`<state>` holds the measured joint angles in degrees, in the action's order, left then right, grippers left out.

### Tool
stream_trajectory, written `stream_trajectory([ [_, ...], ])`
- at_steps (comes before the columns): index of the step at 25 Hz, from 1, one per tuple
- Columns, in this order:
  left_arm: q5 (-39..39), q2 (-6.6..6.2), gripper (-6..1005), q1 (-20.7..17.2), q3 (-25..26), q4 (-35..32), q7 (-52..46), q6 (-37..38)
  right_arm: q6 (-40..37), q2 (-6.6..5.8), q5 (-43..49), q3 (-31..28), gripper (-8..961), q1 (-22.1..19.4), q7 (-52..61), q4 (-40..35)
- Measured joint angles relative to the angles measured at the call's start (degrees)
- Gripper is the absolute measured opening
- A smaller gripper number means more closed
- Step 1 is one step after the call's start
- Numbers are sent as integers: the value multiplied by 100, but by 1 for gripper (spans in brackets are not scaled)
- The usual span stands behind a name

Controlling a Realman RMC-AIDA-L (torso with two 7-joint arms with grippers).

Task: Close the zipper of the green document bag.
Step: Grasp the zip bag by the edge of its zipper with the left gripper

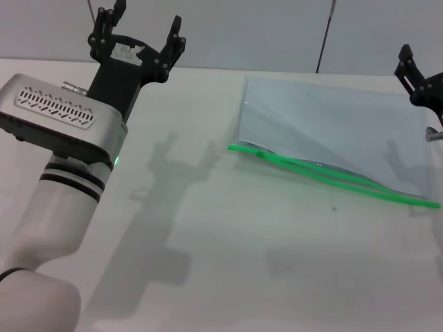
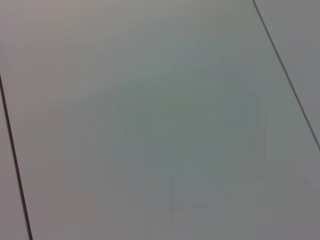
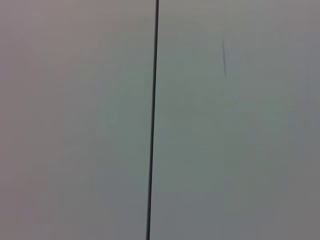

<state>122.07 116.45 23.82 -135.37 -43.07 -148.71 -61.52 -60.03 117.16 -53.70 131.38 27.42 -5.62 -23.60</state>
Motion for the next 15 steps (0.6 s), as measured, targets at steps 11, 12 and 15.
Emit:
stream_trajectory([
  [11,-9,0,855,0,-1,0,0,0,13,0,0,-42,876,0,0,3],
  [12,-9,0,854,0,0,0,0,0,32,0,0,-44,876,0,0,-1],
  [15,-9,0,854,0,1,0,0,0,68,0,0,-50,876,0,0,-10],
])
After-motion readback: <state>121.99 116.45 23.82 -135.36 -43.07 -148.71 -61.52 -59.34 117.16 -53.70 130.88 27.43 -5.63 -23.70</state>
